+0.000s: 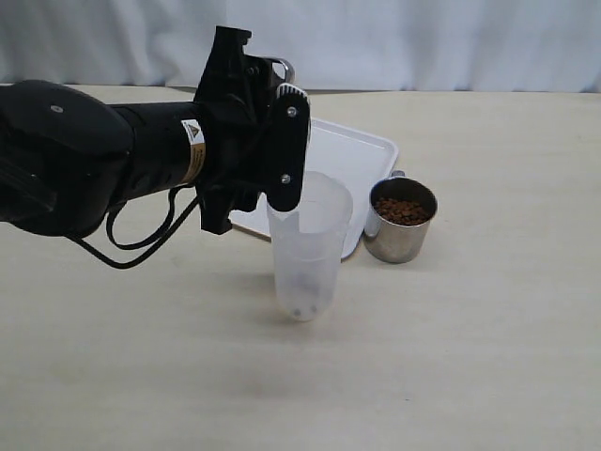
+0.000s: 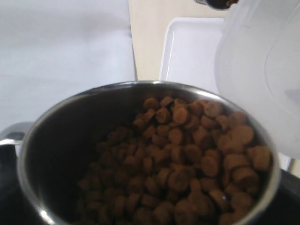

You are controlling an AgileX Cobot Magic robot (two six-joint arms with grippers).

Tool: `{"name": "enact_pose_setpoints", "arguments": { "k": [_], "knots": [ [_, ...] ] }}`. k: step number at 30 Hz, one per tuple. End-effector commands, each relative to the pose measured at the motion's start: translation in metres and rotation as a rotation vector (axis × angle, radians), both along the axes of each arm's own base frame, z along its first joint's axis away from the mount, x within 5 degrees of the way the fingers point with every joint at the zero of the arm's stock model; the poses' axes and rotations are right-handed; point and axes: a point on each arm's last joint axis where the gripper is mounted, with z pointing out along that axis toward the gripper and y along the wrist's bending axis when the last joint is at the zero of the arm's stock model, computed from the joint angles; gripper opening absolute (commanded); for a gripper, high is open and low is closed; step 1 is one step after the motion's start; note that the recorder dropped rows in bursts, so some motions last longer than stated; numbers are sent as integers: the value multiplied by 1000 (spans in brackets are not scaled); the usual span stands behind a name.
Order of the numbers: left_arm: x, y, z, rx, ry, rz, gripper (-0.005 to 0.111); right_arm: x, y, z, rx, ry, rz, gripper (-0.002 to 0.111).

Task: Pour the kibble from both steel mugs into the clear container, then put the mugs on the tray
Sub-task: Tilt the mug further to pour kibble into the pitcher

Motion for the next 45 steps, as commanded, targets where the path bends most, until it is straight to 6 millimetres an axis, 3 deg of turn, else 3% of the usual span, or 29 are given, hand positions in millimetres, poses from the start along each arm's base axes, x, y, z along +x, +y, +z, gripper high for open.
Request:
{"name": "enact_pose_setpoints", "arguments": {
  "k": [1, 45],
  "knots": [
    [1, -1, 7, 14, -35, -13, 0, 0, 0, 0, 3, -11, -6, 5],
    [2, -2, 10, 142, -114, -97, 0, 0, 0, 0, 3, -11, -6, 5]
  ]
}}
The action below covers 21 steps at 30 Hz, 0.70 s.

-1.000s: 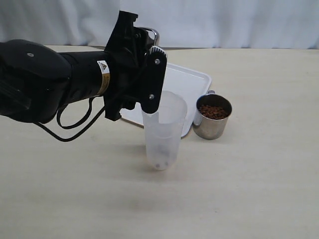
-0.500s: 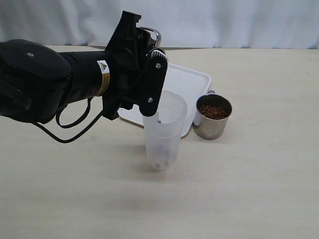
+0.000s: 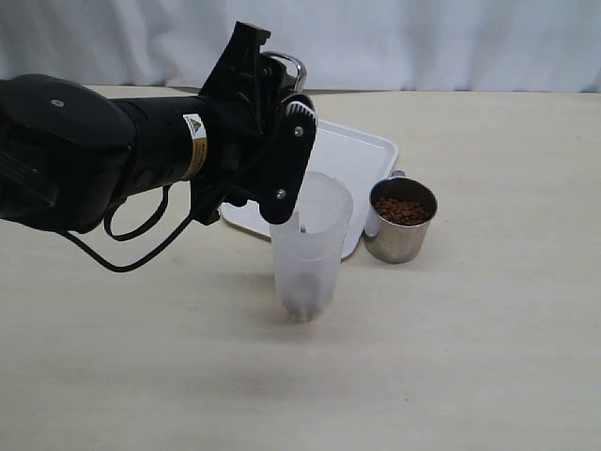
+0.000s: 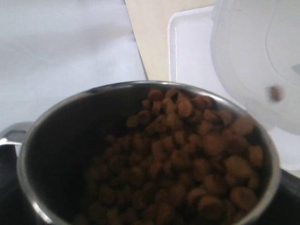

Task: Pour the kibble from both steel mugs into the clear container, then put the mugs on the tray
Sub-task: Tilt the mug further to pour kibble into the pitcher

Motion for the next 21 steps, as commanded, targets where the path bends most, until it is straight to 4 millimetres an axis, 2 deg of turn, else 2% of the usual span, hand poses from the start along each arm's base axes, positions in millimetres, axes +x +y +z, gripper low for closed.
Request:
{"name": "enact_pose_setpoints", "arguments": {
  "k": [1, 21],
  "knots": [
    [1, -1, 7, -1, -26, -5, 0, 0, 0, 0, 3, -11, -6, 5],
    [0, -2, 6, 41, -46, -38, 0, 0, 0, 0, 3, -11, -6, 5]
  ]
}}
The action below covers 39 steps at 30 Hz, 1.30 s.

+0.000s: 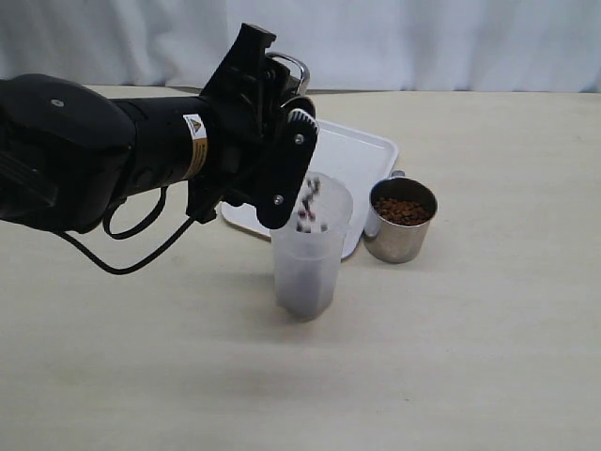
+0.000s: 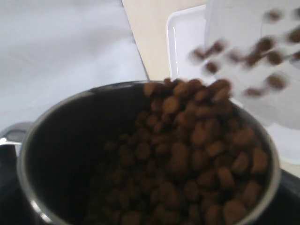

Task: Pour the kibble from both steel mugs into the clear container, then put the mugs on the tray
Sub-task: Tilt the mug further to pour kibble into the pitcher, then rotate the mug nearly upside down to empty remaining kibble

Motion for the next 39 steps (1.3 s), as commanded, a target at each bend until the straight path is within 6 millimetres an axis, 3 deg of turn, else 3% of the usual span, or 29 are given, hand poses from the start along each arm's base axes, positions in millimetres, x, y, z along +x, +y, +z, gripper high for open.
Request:
{"name": "enact_pose_setpoints", "arguments": {
  "k": [1, 22, 29, 39],
  "knots": [
    [1, -1, 7, 7, -30, -10, 0, 0, 0, 0, 3, -11, -6, 5],
    [-1, -4, 6, 23, -27, -54, 0, 0, 0, 0, 3, -11, -6, 5],
    [2, -12, 22, -25, -49, -89, 0, 0, 0, 0, 3, -11, -6, 5],
    [2, -13, 22, -26, -49, -92, 0, 0, 0, 0, 3, -11, -6, 5]
  ]
}}
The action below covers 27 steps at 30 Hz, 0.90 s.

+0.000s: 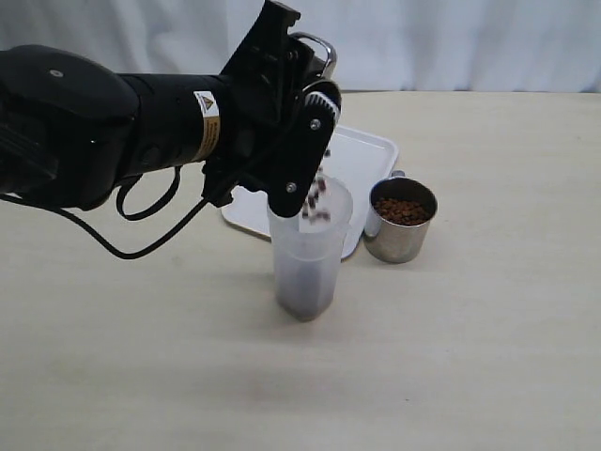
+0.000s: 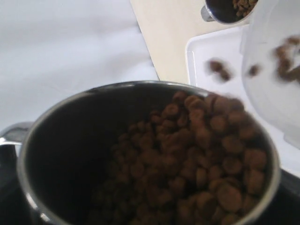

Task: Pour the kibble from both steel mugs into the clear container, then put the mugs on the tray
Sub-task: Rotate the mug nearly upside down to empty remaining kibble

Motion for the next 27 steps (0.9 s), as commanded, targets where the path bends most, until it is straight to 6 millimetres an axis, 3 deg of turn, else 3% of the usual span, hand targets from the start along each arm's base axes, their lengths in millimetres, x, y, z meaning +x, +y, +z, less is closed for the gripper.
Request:
{"name": "enact_pose_setpoints", "arguments": {
  "k": [1, 27],
  "knots": [
    [0, 0, 6, -4, -22, 1, 0, 0, 0, 0, 3, -11, -6, 5],
    [2, 1, 7, 112, -105, -44, 0, 0, 0, 0, 3, -11, -6, 5]
  ]
}}
